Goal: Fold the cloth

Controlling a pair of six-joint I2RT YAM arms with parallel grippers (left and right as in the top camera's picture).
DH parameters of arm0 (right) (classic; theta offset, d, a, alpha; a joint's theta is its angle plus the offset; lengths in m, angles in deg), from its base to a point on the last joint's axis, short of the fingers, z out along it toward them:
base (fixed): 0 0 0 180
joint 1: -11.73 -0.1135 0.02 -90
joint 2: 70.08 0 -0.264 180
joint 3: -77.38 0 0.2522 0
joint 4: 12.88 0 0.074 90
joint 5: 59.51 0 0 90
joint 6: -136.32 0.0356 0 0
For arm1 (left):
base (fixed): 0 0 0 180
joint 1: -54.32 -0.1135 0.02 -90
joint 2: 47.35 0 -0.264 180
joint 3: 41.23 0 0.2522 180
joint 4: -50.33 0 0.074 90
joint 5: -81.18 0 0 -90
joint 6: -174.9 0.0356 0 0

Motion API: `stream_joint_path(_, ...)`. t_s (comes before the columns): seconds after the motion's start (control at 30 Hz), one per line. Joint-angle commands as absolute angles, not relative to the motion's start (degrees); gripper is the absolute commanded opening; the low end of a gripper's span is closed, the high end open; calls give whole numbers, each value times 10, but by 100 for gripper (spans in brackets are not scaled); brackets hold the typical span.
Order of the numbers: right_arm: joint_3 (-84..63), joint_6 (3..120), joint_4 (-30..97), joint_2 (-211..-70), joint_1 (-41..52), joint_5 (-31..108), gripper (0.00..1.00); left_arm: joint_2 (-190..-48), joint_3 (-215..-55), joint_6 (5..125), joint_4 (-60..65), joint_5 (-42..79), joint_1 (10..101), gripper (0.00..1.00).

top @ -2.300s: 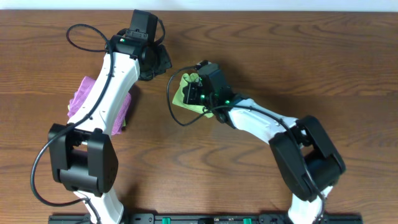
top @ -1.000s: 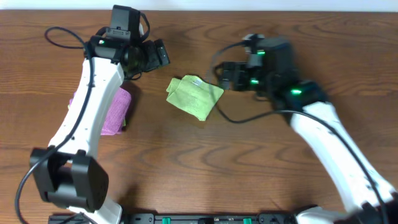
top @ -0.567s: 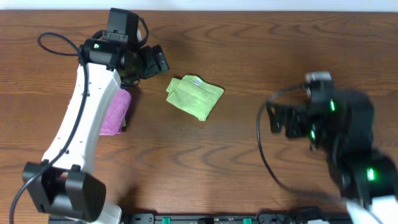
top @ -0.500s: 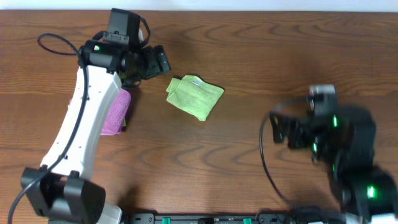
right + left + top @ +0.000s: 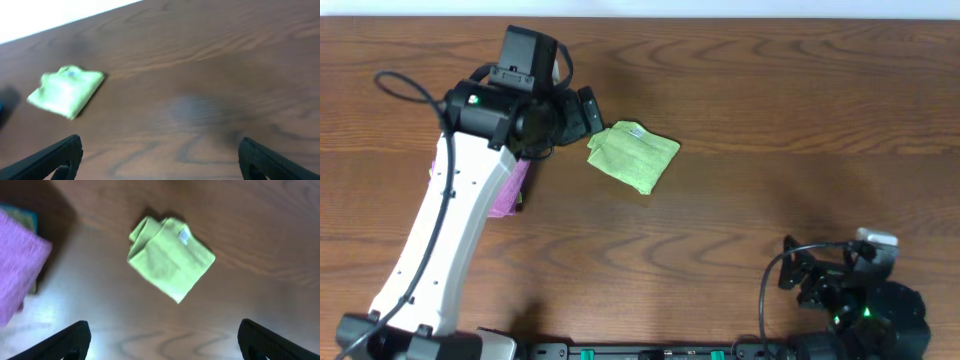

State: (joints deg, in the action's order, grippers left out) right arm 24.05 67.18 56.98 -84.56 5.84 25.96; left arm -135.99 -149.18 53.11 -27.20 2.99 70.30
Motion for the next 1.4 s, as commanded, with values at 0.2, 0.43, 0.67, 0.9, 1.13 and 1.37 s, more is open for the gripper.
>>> stream_joint_path(0.2,245,707,573,-843,63,183,99,-1206,-1449,470,-297,-5,705,95)
stream_joint_path(0.43,245,707,573,-843,63,183,99,-1053,-1261,387,-229,16,705,95)
stream_joint_path(0.67,245,707,573,-843,63,183,99,-956,-1064,257,-71,81,705,95)
stream_joint_path(0.9,245,707,573,-843,63,183,99,-959,-889,126,188,94,742,95)
stream_joint_path(1.13,245,707,573,-843,63,183,99,-1040,-841,81,304,69,753,95)
stream_joint_path(1.37,245,707,573,-843,63,183,99,-1195,-841,81,450,72,754,95)
